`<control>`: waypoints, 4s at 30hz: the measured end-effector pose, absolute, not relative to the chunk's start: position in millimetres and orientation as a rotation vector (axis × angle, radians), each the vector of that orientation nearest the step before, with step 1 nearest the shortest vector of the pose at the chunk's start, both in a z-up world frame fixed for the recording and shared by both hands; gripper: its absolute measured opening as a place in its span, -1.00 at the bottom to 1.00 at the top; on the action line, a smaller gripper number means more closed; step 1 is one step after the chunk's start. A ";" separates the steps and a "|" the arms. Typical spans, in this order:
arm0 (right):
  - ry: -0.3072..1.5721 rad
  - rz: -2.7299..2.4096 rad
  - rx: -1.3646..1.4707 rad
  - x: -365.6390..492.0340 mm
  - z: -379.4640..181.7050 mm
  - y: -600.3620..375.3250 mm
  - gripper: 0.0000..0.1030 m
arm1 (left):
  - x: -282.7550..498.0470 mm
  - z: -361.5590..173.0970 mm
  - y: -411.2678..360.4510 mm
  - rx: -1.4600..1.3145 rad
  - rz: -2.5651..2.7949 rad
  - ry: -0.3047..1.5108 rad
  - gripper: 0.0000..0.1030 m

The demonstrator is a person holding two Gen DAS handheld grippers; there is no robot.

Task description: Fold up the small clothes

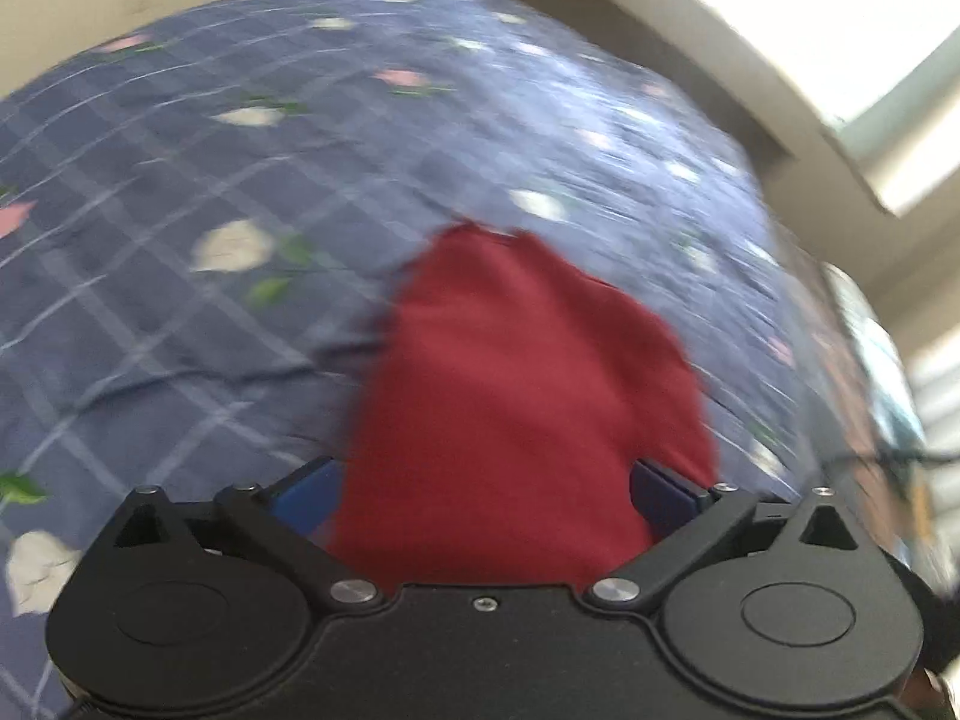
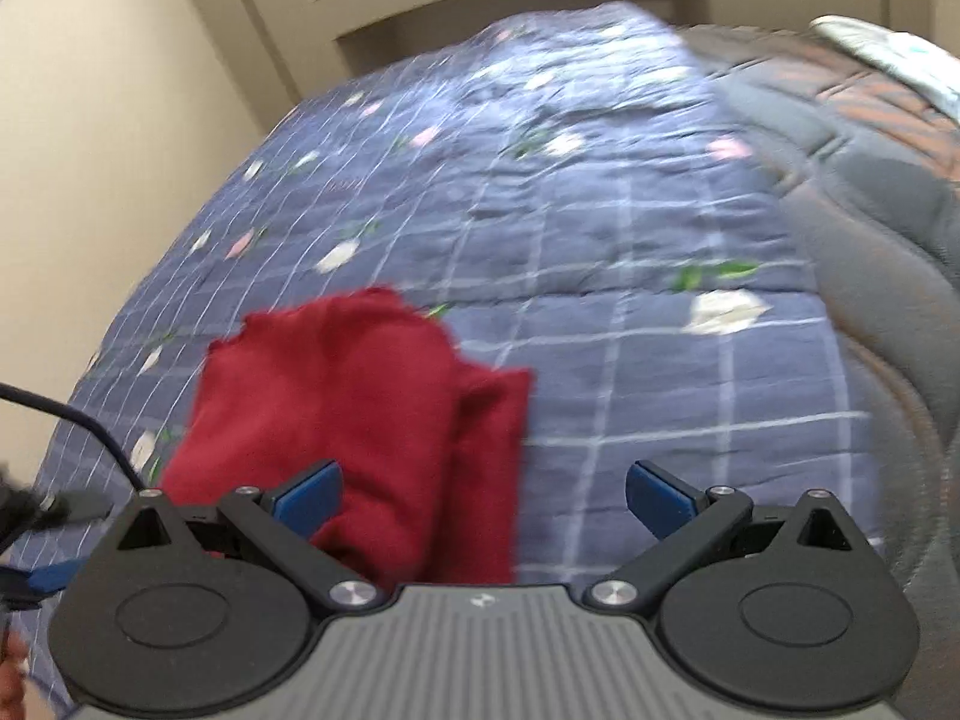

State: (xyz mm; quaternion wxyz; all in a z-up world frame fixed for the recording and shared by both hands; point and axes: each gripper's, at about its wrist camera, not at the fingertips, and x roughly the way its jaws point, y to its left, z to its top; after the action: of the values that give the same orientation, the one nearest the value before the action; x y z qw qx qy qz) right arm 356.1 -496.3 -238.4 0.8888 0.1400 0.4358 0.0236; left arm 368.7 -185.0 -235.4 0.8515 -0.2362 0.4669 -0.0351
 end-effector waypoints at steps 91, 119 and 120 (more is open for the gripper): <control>1.061 0.042 0.394 392.5 -285.7 -508.5 1.00 | 437.0 -279.5 -193.4 -0.309 -0.013 1.215 0.99; 1.006 0.102 0.401 384.2 -285.7 -499.3 0.15 | 444.8 -284.0 -206.3 -0.257 -0.045 1.212 0.99; 1.005 0.105 0.403 384.2 -285.6 -499.0 0.11 | 444.7 -283.9 -206.2 -0.258 -0.045 1.212 0.99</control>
State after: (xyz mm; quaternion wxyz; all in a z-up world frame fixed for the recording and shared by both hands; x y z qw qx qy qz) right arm 384.2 -499.0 -285.6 0.8557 0.1915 0.4780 0.0500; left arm 444.7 -206.2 -283.9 0.8140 -0.1208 0.5678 -0.0211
